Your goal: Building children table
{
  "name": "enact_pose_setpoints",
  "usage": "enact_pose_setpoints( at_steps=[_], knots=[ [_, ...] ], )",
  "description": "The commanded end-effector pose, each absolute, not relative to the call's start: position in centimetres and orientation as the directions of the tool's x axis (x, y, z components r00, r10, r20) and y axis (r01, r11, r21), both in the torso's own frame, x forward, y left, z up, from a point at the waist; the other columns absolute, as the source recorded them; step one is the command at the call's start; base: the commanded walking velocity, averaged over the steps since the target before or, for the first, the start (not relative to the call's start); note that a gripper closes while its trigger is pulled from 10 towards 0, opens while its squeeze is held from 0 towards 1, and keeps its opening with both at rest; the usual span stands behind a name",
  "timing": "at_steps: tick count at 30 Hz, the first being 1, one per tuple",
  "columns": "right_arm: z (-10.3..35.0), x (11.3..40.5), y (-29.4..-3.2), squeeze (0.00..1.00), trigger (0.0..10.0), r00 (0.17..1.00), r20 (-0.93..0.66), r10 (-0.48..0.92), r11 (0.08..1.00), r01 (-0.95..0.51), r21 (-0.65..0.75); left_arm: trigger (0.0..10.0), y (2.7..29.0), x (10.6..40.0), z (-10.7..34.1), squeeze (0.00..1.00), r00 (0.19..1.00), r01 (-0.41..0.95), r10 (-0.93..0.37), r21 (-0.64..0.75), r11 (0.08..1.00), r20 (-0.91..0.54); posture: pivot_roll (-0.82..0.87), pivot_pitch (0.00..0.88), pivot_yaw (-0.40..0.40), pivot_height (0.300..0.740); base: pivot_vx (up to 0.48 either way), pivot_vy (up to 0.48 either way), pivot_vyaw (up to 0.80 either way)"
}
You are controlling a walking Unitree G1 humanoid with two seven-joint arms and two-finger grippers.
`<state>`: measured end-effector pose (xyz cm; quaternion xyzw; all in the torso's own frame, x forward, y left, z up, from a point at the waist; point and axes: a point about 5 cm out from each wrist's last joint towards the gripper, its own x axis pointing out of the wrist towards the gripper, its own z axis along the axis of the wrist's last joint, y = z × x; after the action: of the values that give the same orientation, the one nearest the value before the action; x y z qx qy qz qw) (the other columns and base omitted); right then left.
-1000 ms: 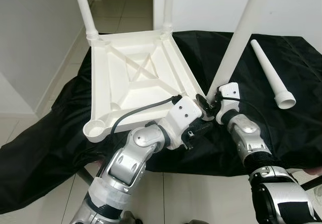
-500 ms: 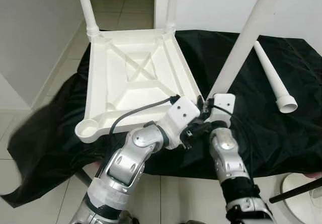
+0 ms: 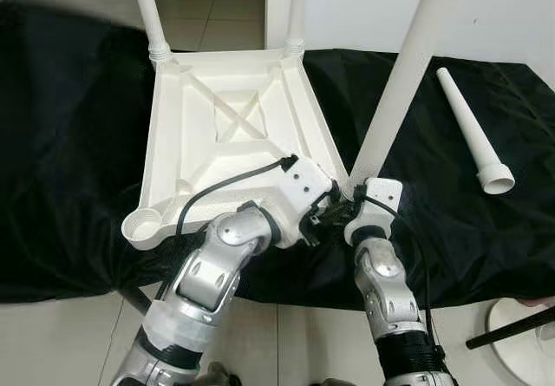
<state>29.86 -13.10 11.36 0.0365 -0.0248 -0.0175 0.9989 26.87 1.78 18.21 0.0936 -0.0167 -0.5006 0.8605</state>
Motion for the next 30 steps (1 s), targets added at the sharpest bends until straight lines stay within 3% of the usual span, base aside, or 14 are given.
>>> enact_pose_setpoints(
  at_steps=[1,2,3,5,10,14,20,26,28,29,30],
  knots=[
    [11.6,29.9,-13.0,1.00,10.0,0.998,0.062,-0.030,0.996,0.025,0.080,10.0,2.0,27.3,18.2,0.00,0.540,0.834,-0.839,0.179,0.523,-0.063,-0.04,0.004,0.034,0.740,0.000,0.000,0.00],
    [12.2,30.1,-13.5,1.00,10.0,0.996,0.084,-0.014,0.997,0.007,0.077,10.0,2.0,27.1,18.2,0.00,0.510,0.853,-0.858,0.165,0.495,-0.066,-0.05,0.006,0.041,0.740,0.000,0.000,0.00],
    [13.6,30.9,-14.8,0.00,10.0,0.991,0.117,0.060,0.997,-0.065,0.039,10.0,1.9,26.2,18.3,0.00,0.426,0.899,-0.902,0.149,0.412,-0.071,-0.05,0.002,0.041,0.740,0.000,0.000,0.00],
    [13.6,30.9,-14.8,0.00,10.0,0.991,0.117,0.060,0.997,-0.065,0.039,10.0,1.9,26.2,18.3,0.00,0.426,0.899,-0.902,0.149,0.412,-0.071,-0.05,0.002,0.041,0.740,0.000,0.000,0.00],
    [15.4,31.8,-16.7,0.00,10.0,0.947,0.153,0.282,0.958,-0.270,-0.099,10.0,1.7,25.4,18.0,0.00,0.343,0.933,-0.935,0.150,0.327,-0.091,-0.05,0.000,0.037,0.740,0.000,0.000,0.00],
    [15.6,32.0,-16.9,0.00,10.0,0.937,0.142,0.319,0.946,-0.305,-0.113,10.0,1.7,25.2,17.9,0.00,0.330,0.938,-0.939,0.145,0.315,-0.100,-0.05,0.000,0.036,0.740,0.000,0.000,0.00],
    [16.2,32.9,-17.3,0.00,10.0,0.869,0.101,0.485,0.867,-0.463,-0.185,10.0,1.6,24.6,17.4,0.00,0.279,0.957,-0.952,0.125,0.263,-0.126,-0.05,0.000,0.039,0.740,0.000,0.000,0.00],
    [16.2,33.6,-17.2,0.00,10.0,0.823,0.058,0.565,0.813,-0.544,-0.206,10.0,1.4,24.7,17.3,0.00,0.294,0.953,-0.947,0.109,0.282,-0.129,-0.04,0.000,0.041,0.740,0.000,0.000,0.00],
    [16.1,33.9,-17.1,0.00,10.0,0.805,0.036,0.592,0.793,-0.573,-0.206,10.0,1.3,24.9,17.3,0.00,0.331,0.942,-0.935,0.108,0.319,-0.126,-0.04,0.000,0.040,0.740,0.000,0.000,0.00],
    [15.9,34.2,-17.1,0.00,9.0,0.790,0.011,0.613,0.775,-0.598,-0.204,10.0,1.1,25.3,17.3,0.00,0.368,0.928,-0.921,0.104,0.357,-0.124,-0.04,0.000,0.040,0.740,0.000,0.000,0.00],
    [15.7,34.4,-17.2,0.00,9.3,0.784,-0.007,0.621,0.766,-0.609,-0.207,10.0,1.1,25.6,17.4,0.00,0.394,0.918,-0.911,0.103,0.383,-0.121,-0.04,0.000,0.040,0.740,0.000,0.000,0.00]
  ],
)
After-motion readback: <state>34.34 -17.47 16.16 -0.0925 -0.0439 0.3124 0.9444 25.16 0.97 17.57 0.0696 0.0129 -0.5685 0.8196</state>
